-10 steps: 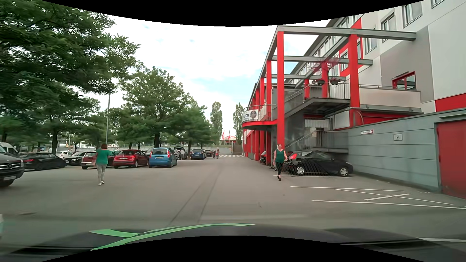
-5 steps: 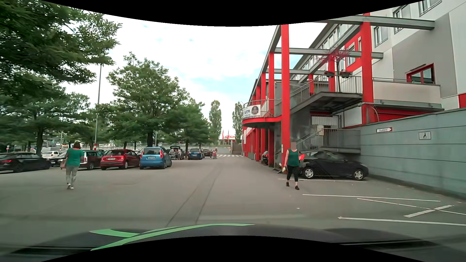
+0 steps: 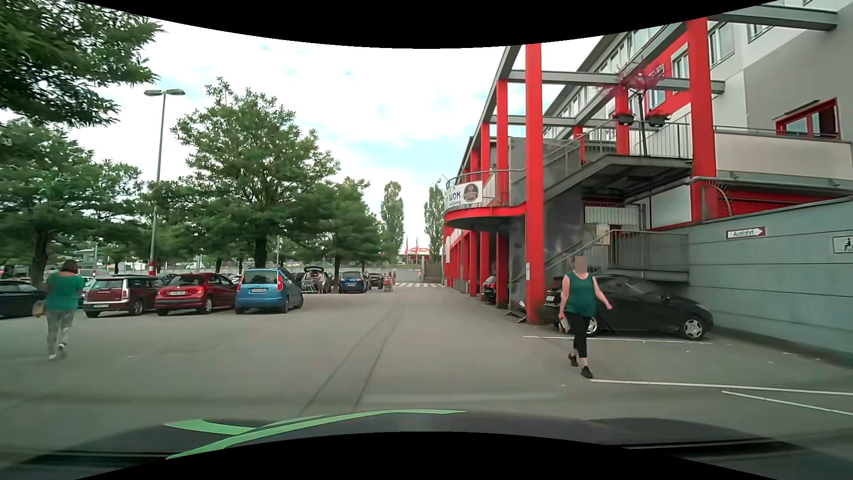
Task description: Follow the waypoints while adhering to traffic rules and regulations
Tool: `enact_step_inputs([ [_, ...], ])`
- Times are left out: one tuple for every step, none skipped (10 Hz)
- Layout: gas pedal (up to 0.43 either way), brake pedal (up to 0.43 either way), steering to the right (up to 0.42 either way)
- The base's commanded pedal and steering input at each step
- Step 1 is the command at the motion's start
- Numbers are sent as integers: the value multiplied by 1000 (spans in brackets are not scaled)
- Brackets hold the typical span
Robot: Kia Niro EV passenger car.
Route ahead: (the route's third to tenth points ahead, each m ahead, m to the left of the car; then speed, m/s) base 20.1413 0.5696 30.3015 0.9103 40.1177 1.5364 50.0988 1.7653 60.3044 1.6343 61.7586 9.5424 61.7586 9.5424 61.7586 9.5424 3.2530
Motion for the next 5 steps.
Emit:
enact_step_inputs([
  [28, 0, 5],
  [28, 0, 5],
  [28, 0, 5],
  [28, 0, 5],
  [28, 0, 5],
])
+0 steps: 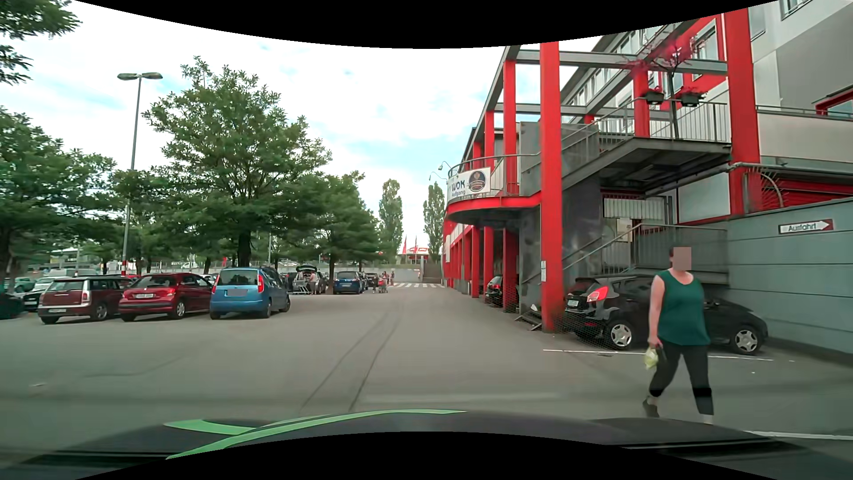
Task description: Follow the waypoints while adhering to traffic rules and regulations
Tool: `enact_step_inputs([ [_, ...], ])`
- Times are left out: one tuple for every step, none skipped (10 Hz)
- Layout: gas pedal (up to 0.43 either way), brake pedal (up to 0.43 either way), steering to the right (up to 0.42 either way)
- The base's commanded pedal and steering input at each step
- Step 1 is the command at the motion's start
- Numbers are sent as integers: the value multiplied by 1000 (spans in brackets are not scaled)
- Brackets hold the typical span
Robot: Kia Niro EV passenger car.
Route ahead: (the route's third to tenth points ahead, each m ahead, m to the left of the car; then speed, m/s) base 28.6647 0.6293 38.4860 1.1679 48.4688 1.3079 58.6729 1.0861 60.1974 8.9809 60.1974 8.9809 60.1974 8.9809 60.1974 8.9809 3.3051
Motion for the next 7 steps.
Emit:
enact_step_inputs([
  [28, 0, 5],
  [28, 0, 5],
  [28, 0, 5],
  [28, 0, 5],
  [28, 0, 4],
  [28, 0, 4],
  [28, 0, 4],
])
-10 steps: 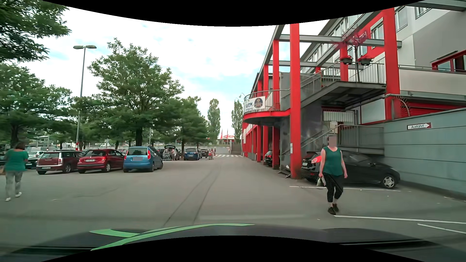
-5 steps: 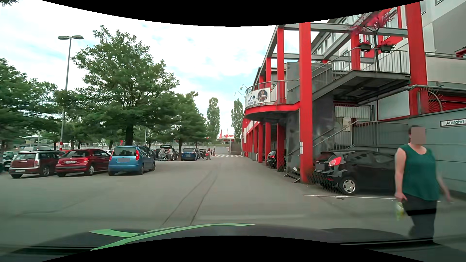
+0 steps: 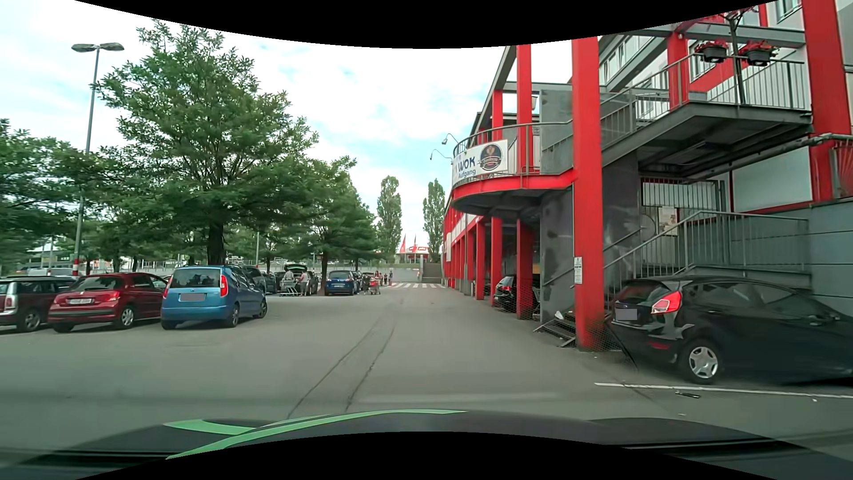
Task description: Follow the waypoints while adhering to traffic rules and regulations
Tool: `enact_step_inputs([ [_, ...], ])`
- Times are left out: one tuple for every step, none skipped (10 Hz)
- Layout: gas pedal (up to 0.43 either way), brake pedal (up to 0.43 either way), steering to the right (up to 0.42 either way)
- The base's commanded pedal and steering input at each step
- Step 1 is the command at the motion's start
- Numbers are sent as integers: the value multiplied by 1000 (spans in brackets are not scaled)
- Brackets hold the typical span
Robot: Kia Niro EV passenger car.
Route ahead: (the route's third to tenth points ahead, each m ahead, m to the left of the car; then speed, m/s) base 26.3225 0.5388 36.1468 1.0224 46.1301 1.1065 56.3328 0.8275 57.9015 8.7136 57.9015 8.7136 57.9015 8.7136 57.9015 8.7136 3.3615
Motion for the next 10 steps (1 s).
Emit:
enact_step_inputs([
  [28, 0, 4],
  [28, 0, 2],
  [28, 0, 2],
  [28, 0, 1],
  [28, 0, 1],
  [28, 0, 1],
  [28, 0, 1],
  [28, 0, 0],
  [28, 0, 0],
  [28, 0, 0],
])
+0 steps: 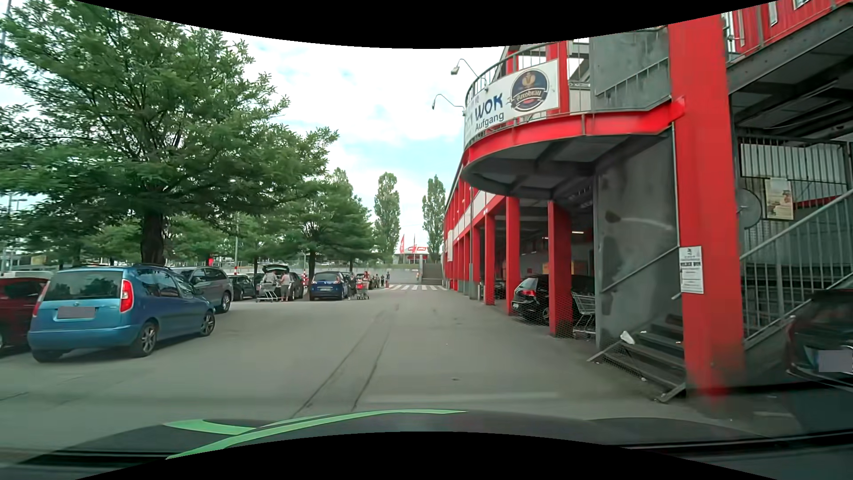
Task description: Follow the waypoints while adhering to traffic rules and regulations
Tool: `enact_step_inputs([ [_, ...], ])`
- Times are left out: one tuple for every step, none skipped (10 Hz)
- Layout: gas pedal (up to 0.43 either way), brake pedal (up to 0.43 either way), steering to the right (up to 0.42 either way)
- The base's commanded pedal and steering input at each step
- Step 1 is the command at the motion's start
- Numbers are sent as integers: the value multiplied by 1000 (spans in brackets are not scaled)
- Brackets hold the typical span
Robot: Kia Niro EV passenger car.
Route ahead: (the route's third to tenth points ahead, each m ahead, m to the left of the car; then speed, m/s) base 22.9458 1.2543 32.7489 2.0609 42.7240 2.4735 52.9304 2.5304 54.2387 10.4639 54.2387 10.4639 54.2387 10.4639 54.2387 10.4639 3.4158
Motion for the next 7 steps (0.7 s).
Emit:
enact_step_inputs([
  [28, 0, 0],
  [28, 0, 0],
  [28, 0, 0],
  [28, 0, 0],
  [28, 0, 0],
  [28, 0, 0],
  [28, 0, 0],
])
